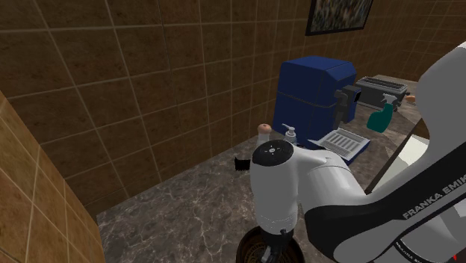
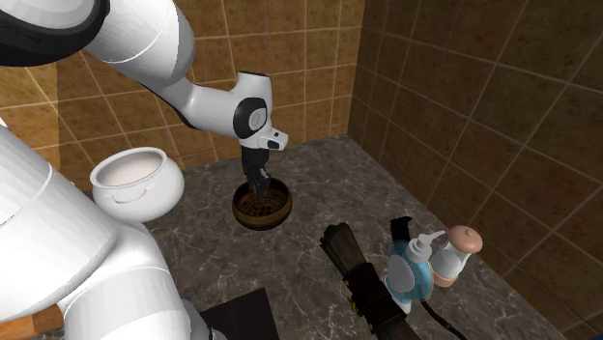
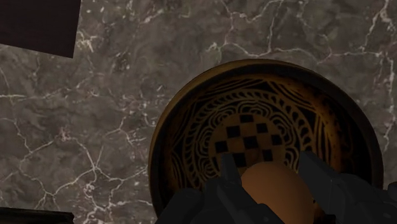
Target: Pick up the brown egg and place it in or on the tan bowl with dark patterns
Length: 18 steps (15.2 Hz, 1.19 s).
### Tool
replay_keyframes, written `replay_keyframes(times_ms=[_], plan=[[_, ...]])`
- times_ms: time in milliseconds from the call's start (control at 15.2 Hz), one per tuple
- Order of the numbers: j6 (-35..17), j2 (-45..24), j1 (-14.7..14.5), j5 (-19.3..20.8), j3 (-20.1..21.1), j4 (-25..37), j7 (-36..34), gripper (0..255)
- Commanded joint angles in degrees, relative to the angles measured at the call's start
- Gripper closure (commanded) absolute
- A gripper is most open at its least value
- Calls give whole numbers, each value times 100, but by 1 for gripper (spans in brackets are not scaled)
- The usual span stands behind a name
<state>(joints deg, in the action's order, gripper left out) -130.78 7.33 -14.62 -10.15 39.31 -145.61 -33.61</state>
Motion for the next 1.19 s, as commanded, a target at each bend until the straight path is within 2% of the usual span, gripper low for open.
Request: replay_keyframes(times_ms=[0, 330, 594, 1122], plan=[[-1, 0, 0, 0, 0, 0, 0, 0], [-1, 0, 0, 0, 0, 0, 0, 0], [862, 514, -35, -210, -155, 409, 201, 0], [862, 514, -37, -210, -157, 409, 200, 0]])
